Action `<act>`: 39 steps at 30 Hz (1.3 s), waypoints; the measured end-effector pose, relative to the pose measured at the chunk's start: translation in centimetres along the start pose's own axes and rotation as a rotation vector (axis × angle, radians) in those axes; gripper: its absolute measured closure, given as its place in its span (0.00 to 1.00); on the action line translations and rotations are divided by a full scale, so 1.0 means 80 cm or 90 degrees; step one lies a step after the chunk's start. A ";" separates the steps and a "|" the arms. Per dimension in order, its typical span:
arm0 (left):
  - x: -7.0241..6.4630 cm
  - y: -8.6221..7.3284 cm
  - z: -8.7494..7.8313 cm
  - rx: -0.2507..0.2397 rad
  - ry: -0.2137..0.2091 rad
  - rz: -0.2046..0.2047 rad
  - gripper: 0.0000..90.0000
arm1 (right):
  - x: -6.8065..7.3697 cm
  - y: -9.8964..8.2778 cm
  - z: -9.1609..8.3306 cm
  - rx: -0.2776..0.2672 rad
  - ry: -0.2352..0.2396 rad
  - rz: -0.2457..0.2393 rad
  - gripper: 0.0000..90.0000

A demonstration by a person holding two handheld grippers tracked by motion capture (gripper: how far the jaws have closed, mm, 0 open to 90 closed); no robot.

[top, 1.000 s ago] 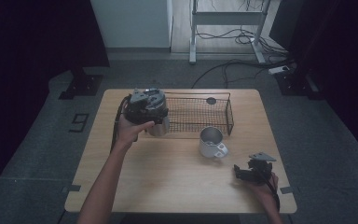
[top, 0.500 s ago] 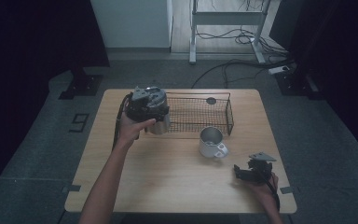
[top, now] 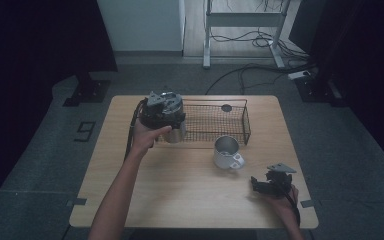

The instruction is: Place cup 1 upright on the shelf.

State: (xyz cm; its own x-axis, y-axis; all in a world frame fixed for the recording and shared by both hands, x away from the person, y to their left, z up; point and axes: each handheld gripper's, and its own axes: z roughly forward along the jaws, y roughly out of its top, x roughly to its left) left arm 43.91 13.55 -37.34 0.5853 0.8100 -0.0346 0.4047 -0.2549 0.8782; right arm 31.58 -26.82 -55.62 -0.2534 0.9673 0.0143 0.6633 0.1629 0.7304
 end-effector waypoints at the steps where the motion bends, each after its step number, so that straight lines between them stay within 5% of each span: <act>1: 0.000 0.000 0.001 0.001 0.000 0.000 0.04 | 0.000 0.000 0.000 0.000 0.000 0.000 0.07; 39: 0.005 0.022 0.053 0.018 -0.003 -0.012 0.04 | 0.000 0.000 -0.001 -0.002 -0.005 0.004 0.09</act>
State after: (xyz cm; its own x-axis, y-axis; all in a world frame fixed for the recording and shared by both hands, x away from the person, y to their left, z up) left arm 47.84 11.16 -37.82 0.5803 0.8127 -0.0529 0.4348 -0.2542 0.8639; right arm 31.52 -26.86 -55.60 -0.2442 0.9696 0.0131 0.6621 0.1568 0.7328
